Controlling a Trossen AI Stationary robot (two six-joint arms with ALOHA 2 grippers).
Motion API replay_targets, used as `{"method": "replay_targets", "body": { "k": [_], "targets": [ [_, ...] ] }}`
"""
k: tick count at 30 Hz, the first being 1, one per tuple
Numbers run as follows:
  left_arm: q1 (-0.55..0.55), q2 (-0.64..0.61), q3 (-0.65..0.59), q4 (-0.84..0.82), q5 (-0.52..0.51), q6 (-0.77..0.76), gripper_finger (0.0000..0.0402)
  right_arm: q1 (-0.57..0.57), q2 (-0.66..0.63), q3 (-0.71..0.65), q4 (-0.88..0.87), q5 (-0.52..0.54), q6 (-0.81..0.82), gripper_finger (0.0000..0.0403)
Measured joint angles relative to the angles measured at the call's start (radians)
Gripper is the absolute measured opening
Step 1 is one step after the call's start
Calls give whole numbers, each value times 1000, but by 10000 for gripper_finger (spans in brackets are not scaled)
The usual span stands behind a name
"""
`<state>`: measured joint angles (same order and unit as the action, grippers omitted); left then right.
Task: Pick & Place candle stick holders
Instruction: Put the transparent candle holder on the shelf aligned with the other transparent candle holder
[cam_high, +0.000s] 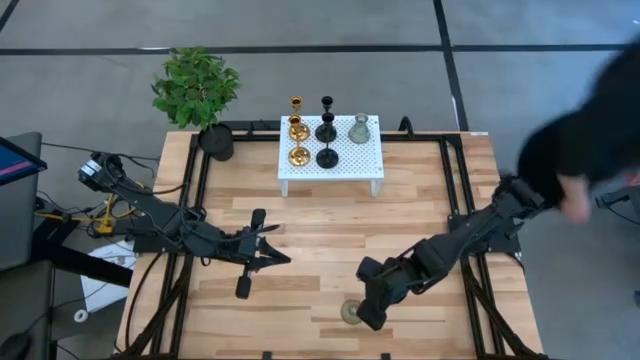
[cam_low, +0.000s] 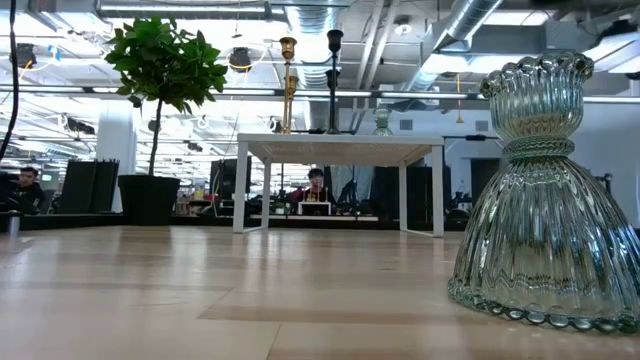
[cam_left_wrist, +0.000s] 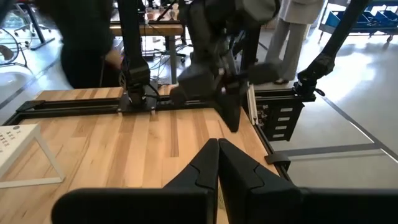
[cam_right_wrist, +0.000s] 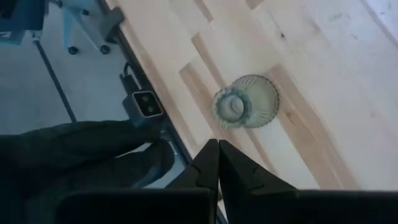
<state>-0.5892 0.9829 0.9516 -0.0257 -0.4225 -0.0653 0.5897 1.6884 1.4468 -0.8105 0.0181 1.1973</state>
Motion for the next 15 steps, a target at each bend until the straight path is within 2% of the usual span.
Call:
{"method": "replay_targets", "body": {
  "k": [10,15],
  "targets": [
    [0,0,0,0,0,1,6,-4,21,-86,100,-51,-28,0],
    [0,0,0,0,0,1,8,-17,22,-94,124,-24,-97,0]
  ]
}}
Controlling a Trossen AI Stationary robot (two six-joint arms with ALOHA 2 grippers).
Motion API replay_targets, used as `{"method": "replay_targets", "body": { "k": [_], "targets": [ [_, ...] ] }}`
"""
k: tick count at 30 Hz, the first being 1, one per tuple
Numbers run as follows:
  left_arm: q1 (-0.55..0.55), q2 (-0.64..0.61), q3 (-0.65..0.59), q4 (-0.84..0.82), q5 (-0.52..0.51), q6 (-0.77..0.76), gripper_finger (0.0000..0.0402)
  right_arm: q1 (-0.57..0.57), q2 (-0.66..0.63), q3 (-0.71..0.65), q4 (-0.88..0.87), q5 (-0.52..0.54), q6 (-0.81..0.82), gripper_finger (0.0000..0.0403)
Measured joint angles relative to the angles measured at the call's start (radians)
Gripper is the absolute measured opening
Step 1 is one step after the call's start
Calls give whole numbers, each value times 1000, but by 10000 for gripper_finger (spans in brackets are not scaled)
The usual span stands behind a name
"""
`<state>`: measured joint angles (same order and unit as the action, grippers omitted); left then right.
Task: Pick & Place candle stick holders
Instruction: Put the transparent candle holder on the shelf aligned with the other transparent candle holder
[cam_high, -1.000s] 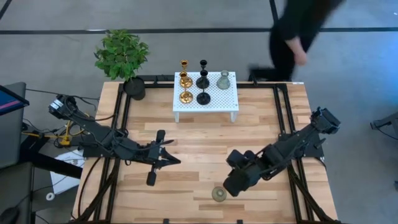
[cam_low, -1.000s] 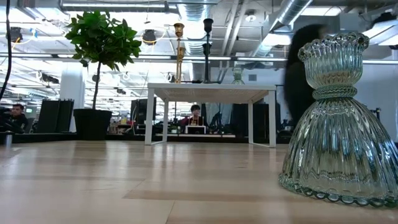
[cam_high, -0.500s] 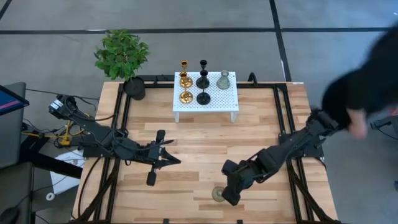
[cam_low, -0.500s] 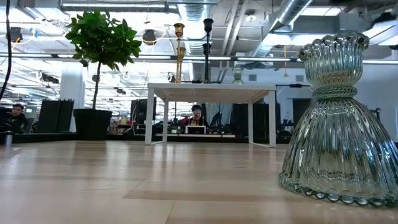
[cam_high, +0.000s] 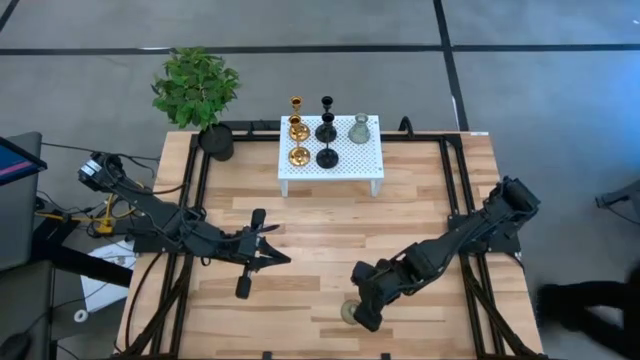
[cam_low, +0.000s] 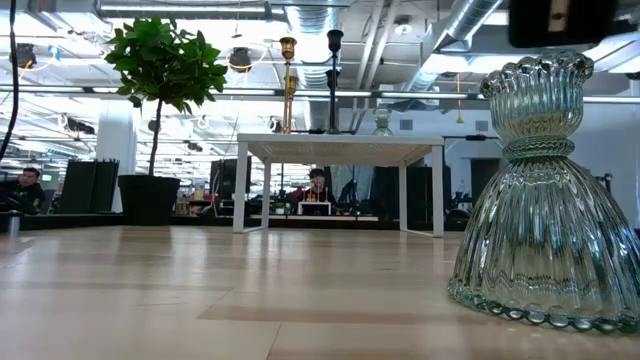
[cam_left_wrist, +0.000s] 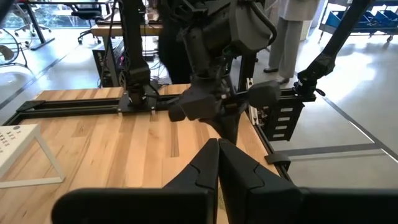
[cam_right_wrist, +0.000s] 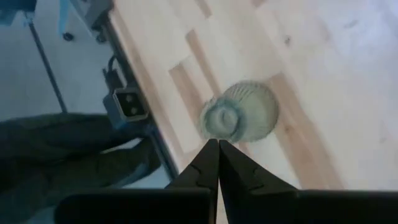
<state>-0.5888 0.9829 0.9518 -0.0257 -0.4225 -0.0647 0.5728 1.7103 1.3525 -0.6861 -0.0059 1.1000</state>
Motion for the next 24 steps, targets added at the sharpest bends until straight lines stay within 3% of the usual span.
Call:
{"method": "replay_targets", "body": {
  "k": [6,16,24],
  "targets": [
    [0,0,0,0,0,0,6,-33,8,0,-18,6,26,17],
    [0,0,0,-1,0,0,6,-53,98,-6,-13,-83,15,131],
    [0,0,1,-1,0,0,9,-53,101,-7,-11,-113,0,187]
  ]
}}
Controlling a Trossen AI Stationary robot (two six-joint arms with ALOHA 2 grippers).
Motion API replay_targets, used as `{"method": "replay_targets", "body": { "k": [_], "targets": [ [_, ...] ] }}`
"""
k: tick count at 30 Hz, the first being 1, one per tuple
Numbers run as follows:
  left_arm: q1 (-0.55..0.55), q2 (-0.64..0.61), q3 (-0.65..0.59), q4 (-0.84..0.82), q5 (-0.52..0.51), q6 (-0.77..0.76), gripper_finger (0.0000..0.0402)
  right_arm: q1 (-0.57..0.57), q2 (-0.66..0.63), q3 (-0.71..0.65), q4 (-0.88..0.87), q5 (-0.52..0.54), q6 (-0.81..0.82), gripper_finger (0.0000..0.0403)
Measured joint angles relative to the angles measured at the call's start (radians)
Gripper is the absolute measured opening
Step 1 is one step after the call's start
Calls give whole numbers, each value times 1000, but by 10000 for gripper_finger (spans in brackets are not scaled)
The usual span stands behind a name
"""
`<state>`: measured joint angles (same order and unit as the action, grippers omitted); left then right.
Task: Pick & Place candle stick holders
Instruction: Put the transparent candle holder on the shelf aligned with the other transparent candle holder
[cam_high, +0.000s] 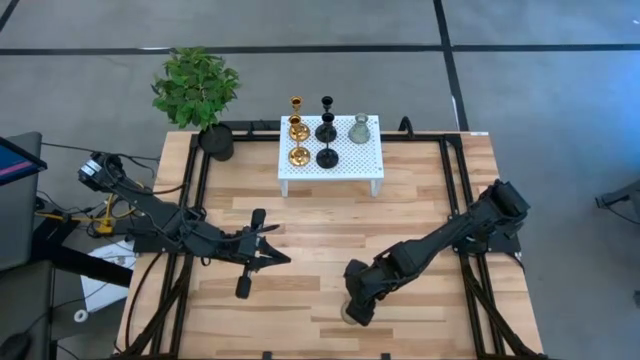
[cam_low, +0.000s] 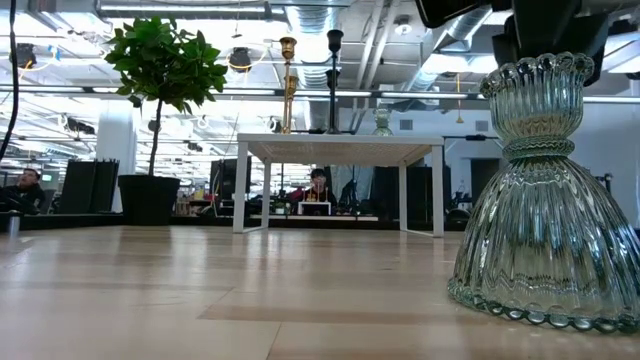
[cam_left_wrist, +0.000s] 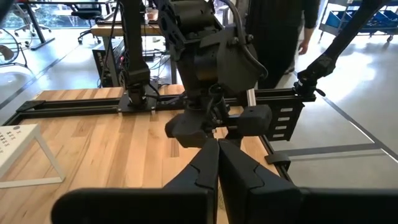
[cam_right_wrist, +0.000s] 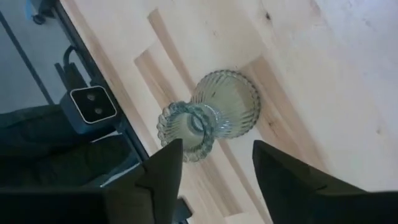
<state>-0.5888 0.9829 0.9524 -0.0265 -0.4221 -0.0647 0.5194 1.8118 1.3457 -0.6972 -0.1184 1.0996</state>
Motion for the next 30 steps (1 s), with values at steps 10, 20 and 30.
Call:
{"method": "replay_targets", "body": {
  "k": [10,20,30],
  "targets": [
    [0,0,0,0,0,-3,9,19,12,-81,110,-13,24,169],
    [0,0,0,0,0,-3,8,18,7,-79,113,13,-16,19],
    [0,0,0,0,0,-3,6,-9,-15,-78,65,-39,-52,15]
  ]
}}
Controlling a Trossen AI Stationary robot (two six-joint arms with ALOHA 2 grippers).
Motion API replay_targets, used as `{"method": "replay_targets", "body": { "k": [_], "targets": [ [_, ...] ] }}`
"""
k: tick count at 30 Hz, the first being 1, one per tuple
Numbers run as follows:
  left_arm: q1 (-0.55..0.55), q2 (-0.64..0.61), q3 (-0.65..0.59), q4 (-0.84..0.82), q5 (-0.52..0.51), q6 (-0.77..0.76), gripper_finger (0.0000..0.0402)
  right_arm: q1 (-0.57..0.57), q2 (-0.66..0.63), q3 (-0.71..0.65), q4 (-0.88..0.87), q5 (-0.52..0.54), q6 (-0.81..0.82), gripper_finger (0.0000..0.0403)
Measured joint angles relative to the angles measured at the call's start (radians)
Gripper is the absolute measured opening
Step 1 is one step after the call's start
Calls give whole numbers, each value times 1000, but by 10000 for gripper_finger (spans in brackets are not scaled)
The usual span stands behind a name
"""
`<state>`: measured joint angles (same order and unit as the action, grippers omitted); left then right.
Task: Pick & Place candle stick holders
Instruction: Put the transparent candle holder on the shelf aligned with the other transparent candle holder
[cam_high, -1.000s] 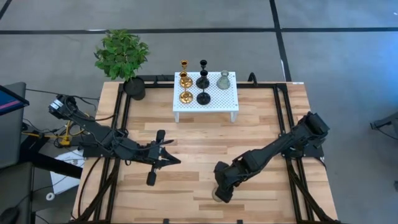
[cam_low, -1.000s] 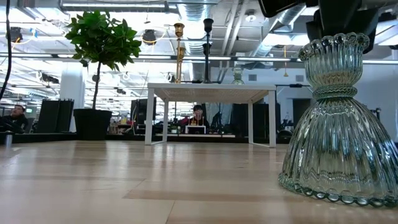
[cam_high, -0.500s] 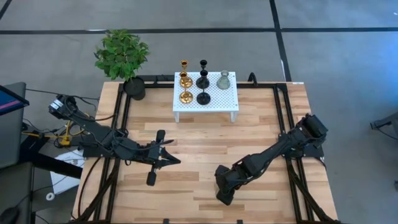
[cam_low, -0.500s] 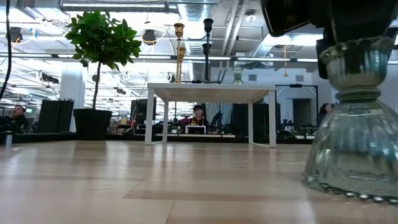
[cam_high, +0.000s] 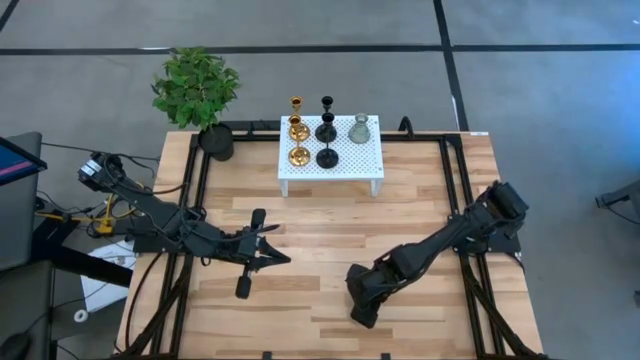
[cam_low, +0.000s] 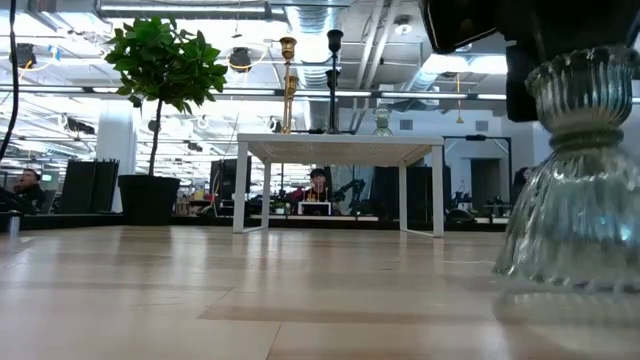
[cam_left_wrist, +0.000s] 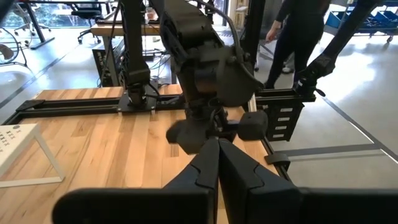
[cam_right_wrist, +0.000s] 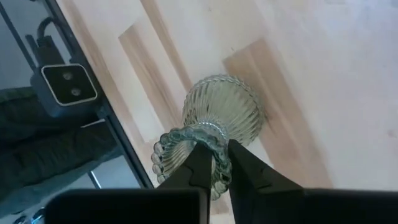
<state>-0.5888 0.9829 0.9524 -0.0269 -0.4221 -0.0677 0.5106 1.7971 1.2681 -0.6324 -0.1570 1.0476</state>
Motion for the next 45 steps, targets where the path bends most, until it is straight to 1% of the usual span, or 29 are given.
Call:
{"method": "replay_targets", "body": {
  "k": [7,12,15,18,21,24,26,29,32,35,41,45],
  "targets": [
    [0,0,0,0,0,0,8,-68,-95,92,-222,-1,-78,15],
    [0,0,0,0,0,0,7,-154,-165,208,-376,26,-158,15],
    [0,0,0,0,0,0,9,-225,-180,292,-491,55,-217,15],
    [0,0,0,0,0,0,9,-309,-180,391,-593,58,-293,15],
    [0,0,0,0,0,0,6,-398,-170,486,-682,56,-377,15],
    [0,0,0,-1,0,0,7,-493,-156,553,-725,34,-445,15],
    [0,0,0,-1,0,0,8,-557,-150,591,-785,24,-488,15],
    [0,-1,0,-2,0,0,9,-643,-149,631,-806,13,-536,15],
    [0,-1,0,-2,0,0,7,-719,-130,651,-867,1,-591,15],
    [0,-1,0,-2,0,0,6,-779,-106,664,-869,0,-631,15],
    [0,-1,0,-2,0,-3,7,-869,-39,672,-874,0,-714,15],
    [0,0,0,-3,0,-31,6,-912,-6,672,-866,12,-751,15]
  ]
}}
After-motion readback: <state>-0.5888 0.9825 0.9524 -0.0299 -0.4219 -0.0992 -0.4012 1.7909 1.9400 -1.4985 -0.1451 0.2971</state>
